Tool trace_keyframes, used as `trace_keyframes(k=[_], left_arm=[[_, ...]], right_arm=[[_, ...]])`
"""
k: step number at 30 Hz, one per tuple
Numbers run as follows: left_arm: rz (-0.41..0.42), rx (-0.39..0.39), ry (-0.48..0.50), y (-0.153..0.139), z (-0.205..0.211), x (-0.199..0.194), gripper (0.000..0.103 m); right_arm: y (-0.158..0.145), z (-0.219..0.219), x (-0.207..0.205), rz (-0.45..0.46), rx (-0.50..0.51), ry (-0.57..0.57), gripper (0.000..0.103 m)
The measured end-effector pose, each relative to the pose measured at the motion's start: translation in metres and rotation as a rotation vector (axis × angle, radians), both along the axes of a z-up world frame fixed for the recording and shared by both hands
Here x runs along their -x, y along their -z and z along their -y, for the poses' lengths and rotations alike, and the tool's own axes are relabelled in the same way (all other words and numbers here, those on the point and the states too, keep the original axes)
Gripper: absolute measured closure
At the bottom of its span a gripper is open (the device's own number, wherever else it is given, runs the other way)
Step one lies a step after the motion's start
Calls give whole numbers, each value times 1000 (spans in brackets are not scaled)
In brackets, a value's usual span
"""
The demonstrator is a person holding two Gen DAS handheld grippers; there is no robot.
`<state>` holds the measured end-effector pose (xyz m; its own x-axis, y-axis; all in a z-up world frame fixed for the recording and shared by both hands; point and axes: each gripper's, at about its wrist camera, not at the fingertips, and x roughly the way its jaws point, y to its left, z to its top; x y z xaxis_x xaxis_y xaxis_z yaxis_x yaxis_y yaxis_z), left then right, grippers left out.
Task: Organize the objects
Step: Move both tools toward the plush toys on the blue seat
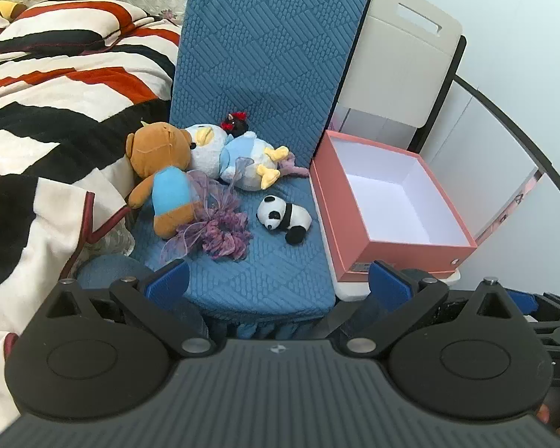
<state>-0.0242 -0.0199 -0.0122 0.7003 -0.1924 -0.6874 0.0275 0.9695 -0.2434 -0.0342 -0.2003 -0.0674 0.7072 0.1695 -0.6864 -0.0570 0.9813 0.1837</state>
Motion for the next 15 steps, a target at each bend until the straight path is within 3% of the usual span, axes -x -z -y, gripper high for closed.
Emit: trace_keyframes(k=[15], left_arm=[[16,-12,-3,18,7,8,0]], right_arm=[[15,5,4,48,-17,-17,0]])
